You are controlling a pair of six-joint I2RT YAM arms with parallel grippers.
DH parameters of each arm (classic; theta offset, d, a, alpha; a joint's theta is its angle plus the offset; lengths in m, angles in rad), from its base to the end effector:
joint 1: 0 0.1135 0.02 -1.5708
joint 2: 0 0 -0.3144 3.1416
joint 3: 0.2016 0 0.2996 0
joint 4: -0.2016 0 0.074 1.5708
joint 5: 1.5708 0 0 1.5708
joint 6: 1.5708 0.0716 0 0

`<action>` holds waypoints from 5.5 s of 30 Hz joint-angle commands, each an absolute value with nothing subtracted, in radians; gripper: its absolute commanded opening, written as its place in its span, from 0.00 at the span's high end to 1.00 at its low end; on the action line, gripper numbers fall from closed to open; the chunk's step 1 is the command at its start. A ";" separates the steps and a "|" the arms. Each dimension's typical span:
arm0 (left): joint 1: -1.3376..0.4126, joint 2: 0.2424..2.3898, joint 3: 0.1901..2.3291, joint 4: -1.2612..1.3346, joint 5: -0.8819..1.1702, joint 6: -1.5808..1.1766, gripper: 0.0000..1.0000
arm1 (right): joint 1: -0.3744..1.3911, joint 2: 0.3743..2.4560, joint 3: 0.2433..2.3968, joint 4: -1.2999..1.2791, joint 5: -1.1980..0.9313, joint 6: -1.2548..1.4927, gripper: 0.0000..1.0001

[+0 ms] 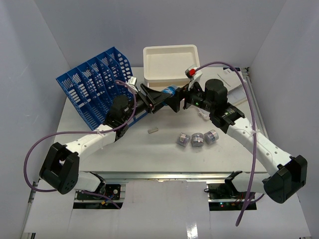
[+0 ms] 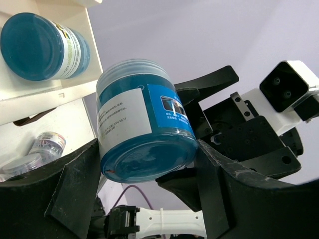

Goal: Organize the desk

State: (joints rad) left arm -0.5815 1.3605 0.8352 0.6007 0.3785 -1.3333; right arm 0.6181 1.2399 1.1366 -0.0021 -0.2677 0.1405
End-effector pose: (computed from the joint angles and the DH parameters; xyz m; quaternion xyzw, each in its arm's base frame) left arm 0.3018 -0.2300 0.3363 -0.1168 0.6718 -0.6625 0.3100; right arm 0.2810 0.2230 0.4252 -0.2610 0.6947 0.3376 0.5790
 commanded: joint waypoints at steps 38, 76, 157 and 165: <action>-0.575 0.937 1.010 -0.204 -0.183 -0.739 0.02 | 0.626 1.483 1.323 0.150 0.075 0.168 0.92; -0.578 0.947 0.617 0.161 0.273 -0.790 0.32 | 0.642 1.424 1.467 -0.267 -0.462 -0.653 0.08; -0.595 1.677 0.990 0.632 0.179 -0.665 0.49 | 0.400 1.844 1.890 -0.349 -0.446 -0.708 0.26; -0.595 1.692 1.005 0.615 0.189 -0.653 0.48 | 0.386 1.923 1.940 -0.361 -0.356 -0.741 0.25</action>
